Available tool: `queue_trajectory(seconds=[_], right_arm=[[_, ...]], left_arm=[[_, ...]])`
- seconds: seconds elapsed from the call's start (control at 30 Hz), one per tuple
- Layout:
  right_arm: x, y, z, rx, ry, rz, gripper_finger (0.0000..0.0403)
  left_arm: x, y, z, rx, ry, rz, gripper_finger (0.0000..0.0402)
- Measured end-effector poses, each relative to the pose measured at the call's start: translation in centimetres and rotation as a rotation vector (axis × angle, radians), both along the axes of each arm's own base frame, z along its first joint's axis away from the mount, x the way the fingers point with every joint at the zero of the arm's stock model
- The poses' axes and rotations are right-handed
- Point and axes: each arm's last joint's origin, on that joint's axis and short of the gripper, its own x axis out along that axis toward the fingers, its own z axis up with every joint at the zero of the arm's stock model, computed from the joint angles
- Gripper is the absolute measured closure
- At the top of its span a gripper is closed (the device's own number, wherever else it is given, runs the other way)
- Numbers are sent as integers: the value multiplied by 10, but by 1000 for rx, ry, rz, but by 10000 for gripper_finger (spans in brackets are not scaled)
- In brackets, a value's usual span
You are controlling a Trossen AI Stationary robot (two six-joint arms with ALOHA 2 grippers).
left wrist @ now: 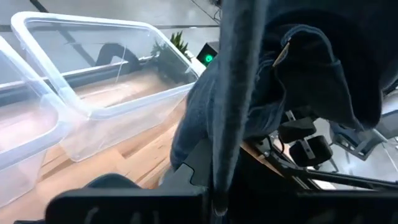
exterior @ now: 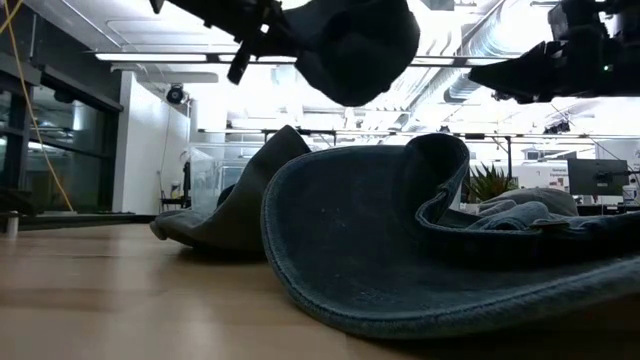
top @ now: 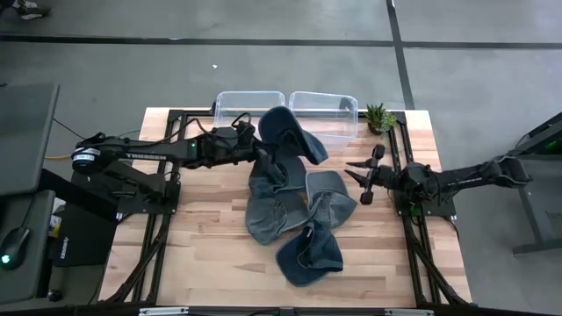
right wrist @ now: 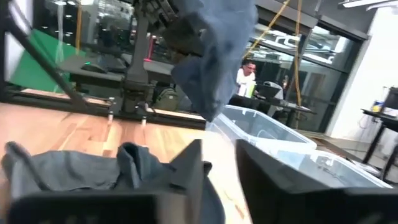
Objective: Pick and place caps into container
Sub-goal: Put the bottom left dark blue cap into the left transparent container
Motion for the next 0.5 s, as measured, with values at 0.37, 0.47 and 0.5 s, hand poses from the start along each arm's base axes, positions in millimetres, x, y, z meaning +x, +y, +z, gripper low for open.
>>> queue_trajectory(seconds=[0.37,0.47,0.5], right_arm=[[13,-5,1,14,-75,-68,98],[21,-7,3,37,-76,-36,92],[25,-8,5,44,-70,-27,92]], left_arm=[[1,0,3,51,-16,-11,392],[1,0,4,62,-19,-13,392],[1,0,4,68,-17,-14,392]])
